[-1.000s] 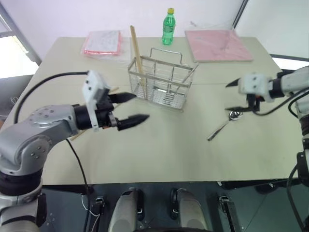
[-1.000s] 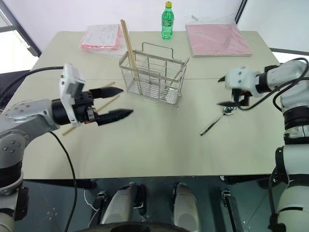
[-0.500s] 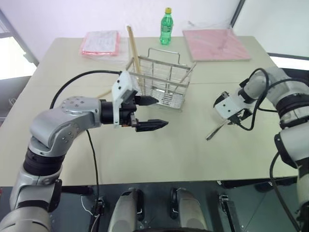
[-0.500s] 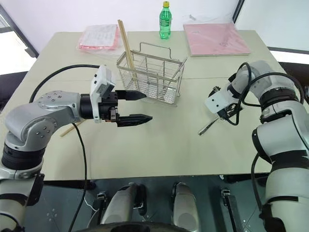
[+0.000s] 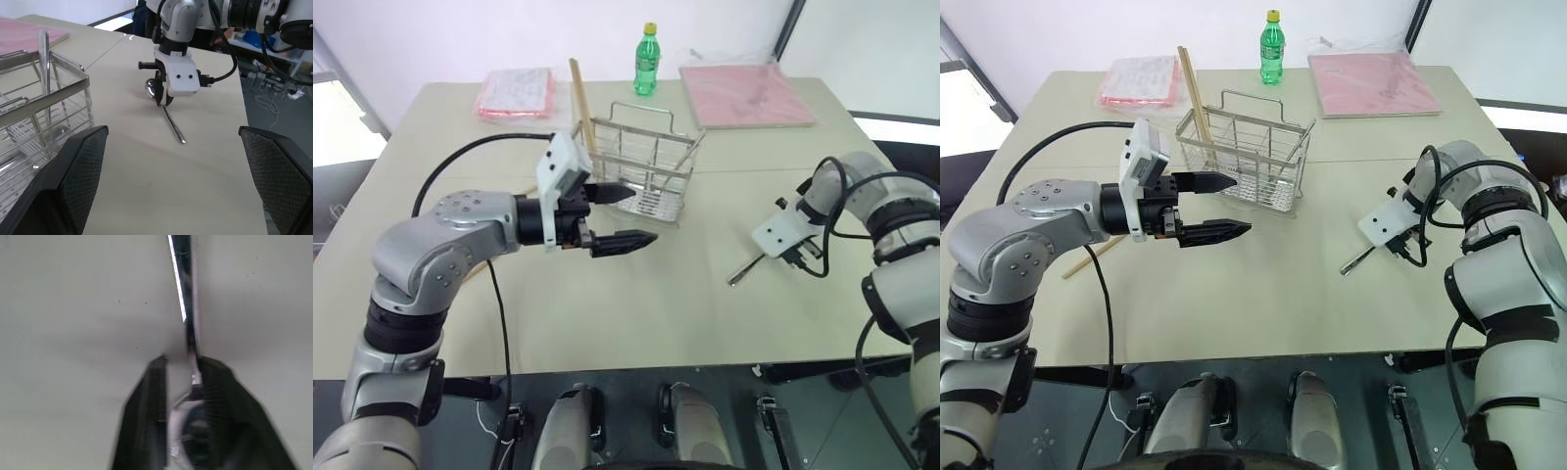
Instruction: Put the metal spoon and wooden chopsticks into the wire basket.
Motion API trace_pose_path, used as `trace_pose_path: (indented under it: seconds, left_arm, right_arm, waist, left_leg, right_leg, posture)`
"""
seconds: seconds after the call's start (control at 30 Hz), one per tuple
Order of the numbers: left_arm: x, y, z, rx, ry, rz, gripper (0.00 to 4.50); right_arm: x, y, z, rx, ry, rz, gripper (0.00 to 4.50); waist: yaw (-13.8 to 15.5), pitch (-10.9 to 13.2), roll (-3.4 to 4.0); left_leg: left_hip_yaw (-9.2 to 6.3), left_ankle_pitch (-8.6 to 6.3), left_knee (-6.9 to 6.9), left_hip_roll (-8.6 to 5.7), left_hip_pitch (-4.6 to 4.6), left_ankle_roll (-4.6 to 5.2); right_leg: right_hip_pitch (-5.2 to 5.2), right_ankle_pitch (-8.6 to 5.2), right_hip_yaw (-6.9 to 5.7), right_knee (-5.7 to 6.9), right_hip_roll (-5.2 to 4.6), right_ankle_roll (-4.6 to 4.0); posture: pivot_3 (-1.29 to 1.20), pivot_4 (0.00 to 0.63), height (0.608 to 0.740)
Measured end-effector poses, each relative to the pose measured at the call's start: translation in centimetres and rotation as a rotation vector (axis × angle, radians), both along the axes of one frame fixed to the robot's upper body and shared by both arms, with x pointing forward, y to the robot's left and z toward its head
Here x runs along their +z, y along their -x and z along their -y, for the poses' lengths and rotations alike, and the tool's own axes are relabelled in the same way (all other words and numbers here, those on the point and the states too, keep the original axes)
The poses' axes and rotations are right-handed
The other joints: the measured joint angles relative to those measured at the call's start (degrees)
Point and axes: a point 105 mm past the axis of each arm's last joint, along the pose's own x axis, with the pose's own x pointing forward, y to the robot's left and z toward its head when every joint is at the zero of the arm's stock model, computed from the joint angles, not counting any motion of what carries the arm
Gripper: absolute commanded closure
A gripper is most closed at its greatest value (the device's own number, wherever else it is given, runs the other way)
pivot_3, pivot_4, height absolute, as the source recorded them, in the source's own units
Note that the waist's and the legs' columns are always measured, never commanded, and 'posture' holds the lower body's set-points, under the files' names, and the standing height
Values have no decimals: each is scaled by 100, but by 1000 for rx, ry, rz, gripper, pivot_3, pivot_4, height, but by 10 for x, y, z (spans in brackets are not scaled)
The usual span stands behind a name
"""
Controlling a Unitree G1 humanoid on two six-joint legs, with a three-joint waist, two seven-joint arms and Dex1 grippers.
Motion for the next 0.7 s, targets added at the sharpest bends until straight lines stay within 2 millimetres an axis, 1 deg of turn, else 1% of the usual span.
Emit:
trace_pose_path:
  seconds: [0.13, 0.23, 0.27, 0.37, 0.43, 0.5, 0.53, 0.6, 0.63, 0.7]
  left_arm:
    - [1, 0, 0, 0, 1, 4, 0]
    - [2, -1, -1, 1, -1, 8, 0]
    - [2, -1, -2, 6, -4, 7, 0]
    - [5, -5, -6, 23, 3, 8, 0]
    - [9, -7, -12, 43, 2, 17, 0]
    - [12, -11, -20, 74, -1, 25, 0]
    - [13, -14, -25, 93, -1, 29, 0]
    - [15, -18, -32, 116, -1, 32, 0]
    - [16, -19, -33, 118, 0, 33, 0]
    - [16, -21, -35, 122, 1, 33, 0]
  right_arm:
    - [0, 0, -3, -2, -43, 10, 4472]
    - [-1, 0, -10, 14, -126, 26, 4472]
    - [-1, 2, -17, 26, -177, 15, 4472]
    - [-3, 7, -48, 70, -359, -56, 4472]
    - [3, 11, -67, 68, -501, -83, 4472]
    - [25, 22, -87, 32, -714, -128, 4472]
    - [40, 28, -97, 11, -819, -174, 4472]
    - [78, 40, -118, -21, -1036, -272, 4472]
    - [97, 44, -126, -34, -1129, -311, 4472]
    - [136, 46, -141, -79, -1324, -371, 4472]
  waist:
    - [-10, 0, 0]
    - [-49, -1, -1]
    - [-72, -1, -1]
    - [-121, 2, 3]
    - [-102, 8, 13]
    - [-48, 18, 29]
    - [-10, 21, 33]
    - [45, 21, 33]
    - [58, 21, 33]
    - [78, 21, 33]
  left_leg:
    - [1, 1, -3, 3, 0, -1]
    - [0, 1, -3, 3, 1, -1]
    - [0, 1, -5, 3, 1, -2]
    - [0, 4, -14, 4, 2, -5]
    - [-1, 5, -15, 5, 0, -5]
    - [-5, 5, -13, 0, -7, -4]
    - [-5, 3, -11, 1, -8, -3]
    - [-5, -1, -9, 3, -8, -2]
    - [-6, -9, -9, 3, -8, -6]
    - [-7, -20, -10, 4, -12, -6]
  right_leg:
    - [-3, 0, 0, 5, 1, 1]
    - [-2, 2, 0, 4, 2, 3]
    - [-2, 6, 0, 5, 2, 10]
    - [-5, 7, 0, 6, 3, 11]
    - [-7, 7, -1, 10, 0, 11]
    - [-14, 7, 0, 10, -9, 11]
    - [-17, 7, 0, 9, -11, 10]
    - [-18, 7, -2, 7, -13, 7]
    - [-19, -1, -3, 6, -14, -8]
    - [-24, -1, -4, 4, -17, -12]
  posture:
    - [0, 150, 699]
    - [0, 150, 699]
    - [0, 150, 699]
    - [0, 150, 699]
    - [0, 150, 699]
    - [0, 150, 699]
    - [0, 150, 699]
    - [0, 150, 699]
    - [0, 150, 699]
    - [0, 150, 699]
